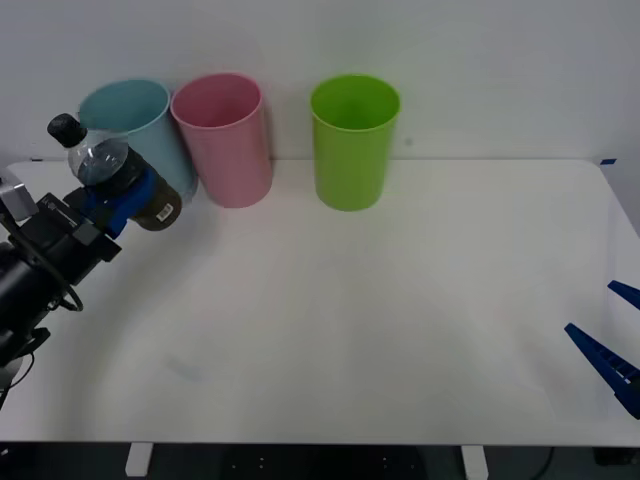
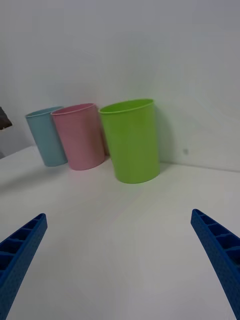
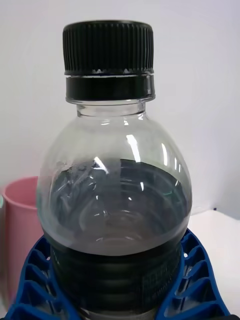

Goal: Grasp the object on the table and drop it into the matching bin: aluminum can to the light blue bin, PET bottle to the pink bin.

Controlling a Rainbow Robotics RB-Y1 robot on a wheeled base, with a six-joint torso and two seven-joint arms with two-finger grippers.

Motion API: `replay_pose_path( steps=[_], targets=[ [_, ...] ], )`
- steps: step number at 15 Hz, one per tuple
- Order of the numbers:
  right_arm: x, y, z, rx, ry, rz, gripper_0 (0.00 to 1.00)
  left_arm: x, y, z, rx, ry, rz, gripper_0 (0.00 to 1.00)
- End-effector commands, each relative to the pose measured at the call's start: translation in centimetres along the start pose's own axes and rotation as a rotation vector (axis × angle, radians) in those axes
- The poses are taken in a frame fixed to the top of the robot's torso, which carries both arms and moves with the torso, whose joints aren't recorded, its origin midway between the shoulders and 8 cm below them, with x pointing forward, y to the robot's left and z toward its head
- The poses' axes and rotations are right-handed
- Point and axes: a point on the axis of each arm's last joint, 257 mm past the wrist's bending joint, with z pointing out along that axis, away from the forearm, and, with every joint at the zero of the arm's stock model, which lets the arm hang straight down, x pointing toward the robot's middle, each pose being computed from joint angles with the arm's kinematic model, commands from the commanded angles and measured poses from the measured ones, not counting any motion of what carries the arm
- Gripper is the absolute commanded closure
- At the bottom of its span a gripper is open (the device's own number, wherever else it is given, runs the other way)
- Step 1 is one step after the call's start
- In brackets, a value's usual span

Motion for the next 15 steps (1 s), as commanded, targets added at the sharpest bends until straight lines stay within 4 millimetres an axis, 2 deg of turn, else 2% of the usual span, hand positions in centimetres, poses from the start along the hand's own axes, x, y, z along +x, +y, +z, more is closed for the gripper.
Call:
replay_pose_path(
  steps=[1,5,9,15],
  targets=[
    [0.0,0.0,0.0,0.0,0.0,0.0,0.0,-2.0,0.8,1.7,-0.004,-0.025,0.013,1.0],
    [0.0,0.0,0.0,0.0,0.0,0.0,0.0,-5.0,2.7,4.2,-0.031,-0.035,0.052,1.0],
    [0.0,0.0,0.0,0.0,0.0,0.0,0.0,-6.7,3.7,7.2,-0.061,-0.032,0.053,1.0],
    [0.0,0.0,0.0,0.0,0.0,0.0,0.0,-6.2,6.2,12.7,-0.105,0.009,0.092,1.0]
  ],
)
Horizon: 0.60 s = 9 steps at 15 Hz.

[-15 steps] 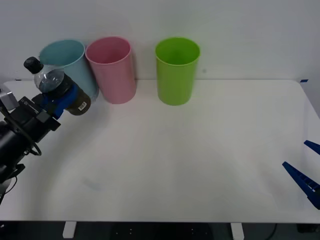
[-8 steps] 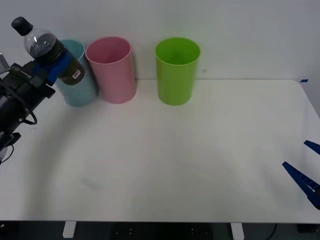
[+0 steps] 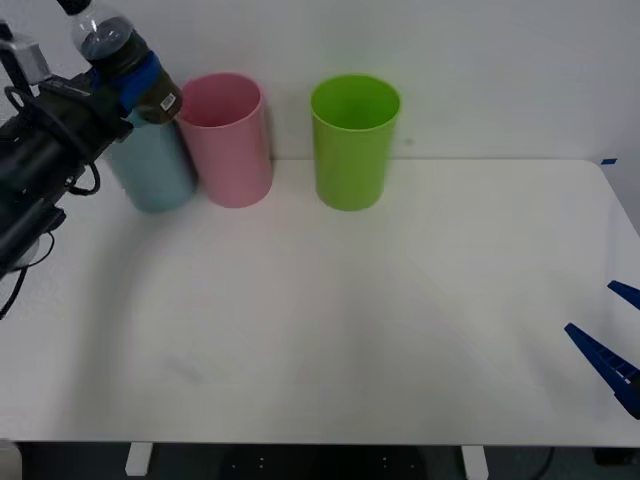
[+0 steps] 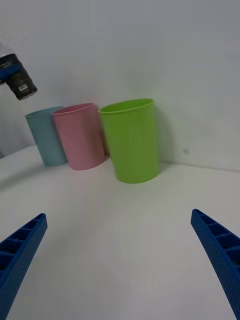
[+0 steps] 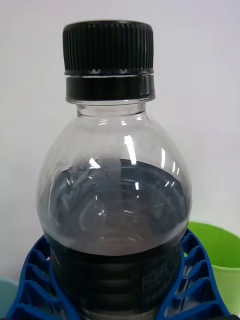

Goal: Grasp the object on the table and drop it into the matching bin: aluminum can to the light blue bin, PET bottle to the pink bin.

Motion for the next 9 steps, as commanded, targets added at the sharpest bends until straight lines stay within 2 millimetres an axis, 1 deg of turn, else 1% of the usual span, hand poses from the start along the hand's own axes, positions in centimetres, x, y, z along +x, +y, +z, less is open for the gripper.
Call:
replay_pose_path(
  steps=[1,3,9],
  targets=[
    [0.0,0.0,0.0,0.0,0.0,0.0,0.0,0.7,1.0,2.8,-0.01,0.04,0.04,1.0],
    [0.0,0.0,0.0,0.0,0.0,0.0,0.0,1.1,1.6,4.3,-0.018,0.063,0.053,1.0],
    [0.0,0.0,0.0,0.0,0.0,0.0,0.0,3.1,2.4,9.2,-0.032,0.165,0.094,1.0]
  ],
)
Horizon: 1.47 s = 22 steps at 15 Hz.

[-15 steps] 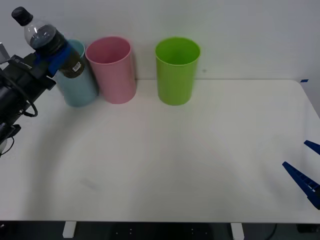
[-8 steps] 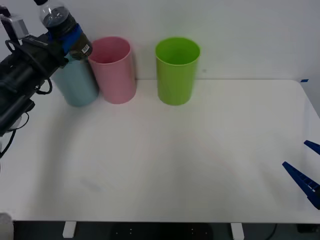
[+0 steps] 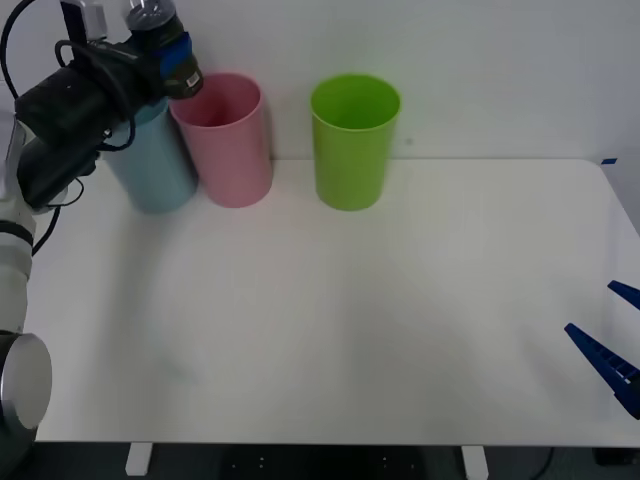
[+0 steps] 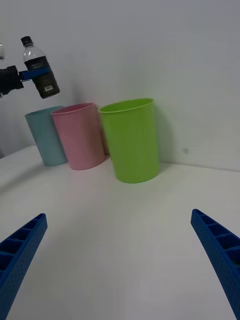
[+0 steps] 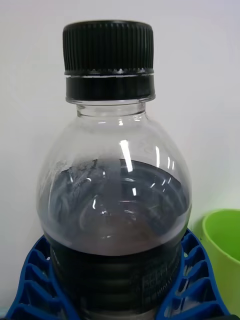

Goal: Grasp the object on the table and drop it into the matching bin: aluminum can to the light blue bin, PET bottle to the pink bin.

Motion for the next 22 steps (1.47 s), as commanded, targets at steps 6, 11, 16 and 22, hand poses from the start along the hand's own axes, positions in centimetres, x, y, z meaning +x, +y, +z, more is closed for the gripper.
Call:
replay_pose_path(
  steps=[6,11,16,22],
  targets=[
    [0.0,0.0,0.0,0.0,0.0,0.0,0.0,1.1,0.3,5.1,-0.03,0.108,0.029,1.0],
    [0.0,0.0,0.0,0.0,0.0,0.0,0.0,1.6,-0.5,5.9,-0.042,0.112,0.024,1.0],
    [0.0,0.0,0.0,0.0,0.0,0.0,0.0,1.6,-0.7,6.0,-0.042,0.109,0.025,0.82],
    [0.0,0.0,0.0,0.0,0.0,0.0,0.0,1.3,-0.7,6.0,-0.043,0.098,0.005,0.0]
  ],
)
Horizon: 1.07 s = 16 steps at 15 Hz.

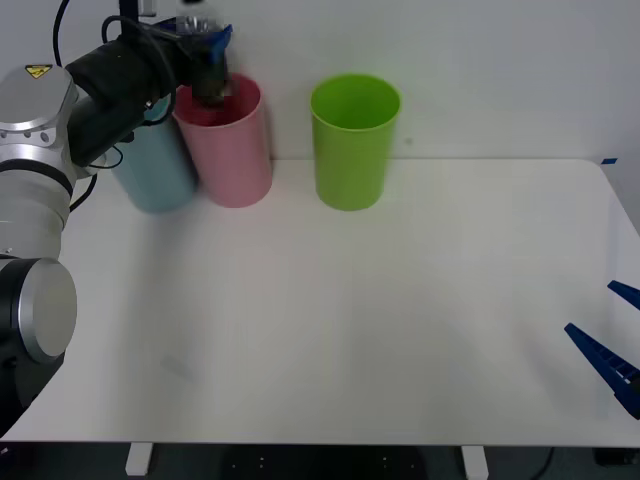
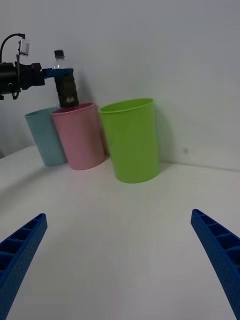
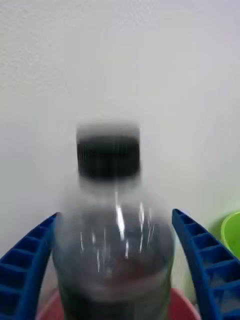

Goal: Grasp the object on the table and drop it into the matching bin: aluminum can to the light blue bin, PET bottle to the pink bin.

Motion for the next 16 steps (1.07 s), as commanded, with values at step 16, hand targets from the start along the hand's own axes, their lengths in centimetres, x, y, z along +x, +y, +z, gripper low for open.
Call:
replay_pose_path(
  steps=[16],
  targets=[
    [0.0,0.0,0.0,0.0,0.0,0.0,0.0,2.7,2.2,-9.2,0.085,-0.09,-0.134,0.0]
  ],
)
